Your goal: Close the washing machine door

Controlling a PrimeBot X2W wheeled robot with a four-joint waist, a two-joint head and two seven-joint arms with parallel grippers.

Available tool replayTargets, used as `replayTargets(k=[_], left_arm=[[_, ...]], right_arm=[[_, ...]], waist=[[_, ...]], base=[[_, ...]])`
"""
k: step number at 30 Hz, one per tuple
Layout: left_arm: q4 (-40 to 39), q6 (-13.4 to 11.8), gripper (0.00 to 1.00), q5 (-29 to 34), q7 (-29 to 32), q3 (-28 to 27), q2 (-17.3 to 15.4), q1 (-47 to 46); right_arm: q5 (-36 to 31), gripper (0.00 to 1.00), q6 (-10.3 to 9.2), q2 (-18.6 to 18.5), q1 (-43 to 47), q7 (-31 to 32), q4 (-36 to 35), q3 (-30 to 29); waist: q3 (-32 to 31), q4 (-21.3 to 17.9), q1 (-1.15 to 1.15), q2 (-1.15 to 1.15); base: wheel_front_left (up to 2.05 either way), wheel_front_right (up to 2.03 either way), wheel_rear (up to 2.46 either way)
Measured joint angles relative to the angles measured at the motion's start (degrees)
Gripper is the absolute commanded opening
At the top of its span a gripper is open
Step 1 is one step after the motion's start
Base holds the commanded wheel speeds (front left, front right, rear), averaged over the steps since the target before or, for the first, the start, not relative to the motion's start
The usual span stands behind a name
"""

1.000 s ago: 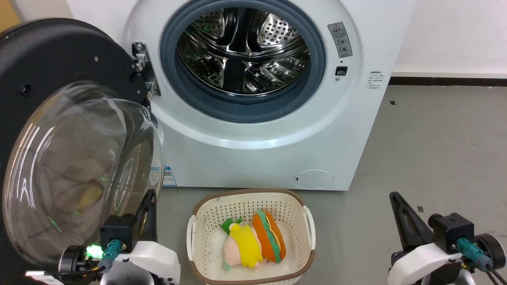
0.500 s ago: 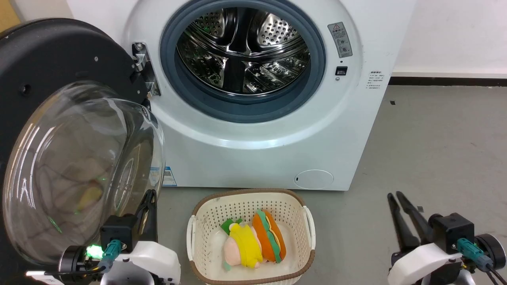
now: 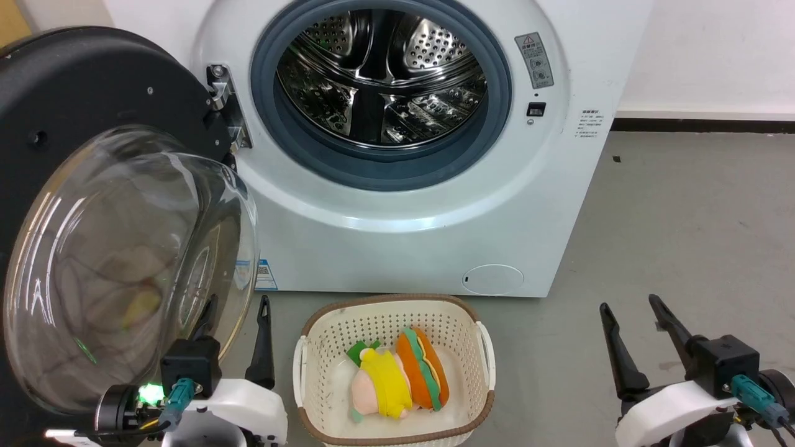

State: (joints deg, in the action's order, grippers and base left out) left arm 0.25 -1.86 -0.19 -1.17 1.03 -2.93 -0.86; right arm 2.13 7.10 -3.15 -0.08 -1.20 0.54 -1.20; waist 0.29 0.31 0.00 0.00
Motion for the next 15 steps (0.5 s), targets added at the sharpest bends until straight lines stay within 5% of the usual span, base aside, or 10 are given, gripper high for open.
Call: replayTargets(k=[1,2,15], left_arm=[[-0.03,-0.03,0.29,0.0,-0.21,0.09,0.0,-0.01],[-0.07,-0.11,0.0,0.01,-0.43,0.15,0.0,-0.01],[-2.74,-1.6,0.0,-0.05,-1.92,1.15,-0.13,-0.81]], right_arm=[[0.03,1.0,0.0,0.0,0.0,-0.07,0.02,-0.12],[0.16,1.0,0.0,0.0,0.0,-0.3,0.04,-0.22],[2.53,1.0,0.0,0.0,0.0,-1.83,0.48,-1.42]], waist=[[0.02,0.08,0.0,0.0],[0.05,0.17,0.0,0.0],[0.57,2.23,0.0,0.0]], base=[[0.0,0.0,0.0],[0.0,0.0,0.0],[0.0,0.0,0.0]])
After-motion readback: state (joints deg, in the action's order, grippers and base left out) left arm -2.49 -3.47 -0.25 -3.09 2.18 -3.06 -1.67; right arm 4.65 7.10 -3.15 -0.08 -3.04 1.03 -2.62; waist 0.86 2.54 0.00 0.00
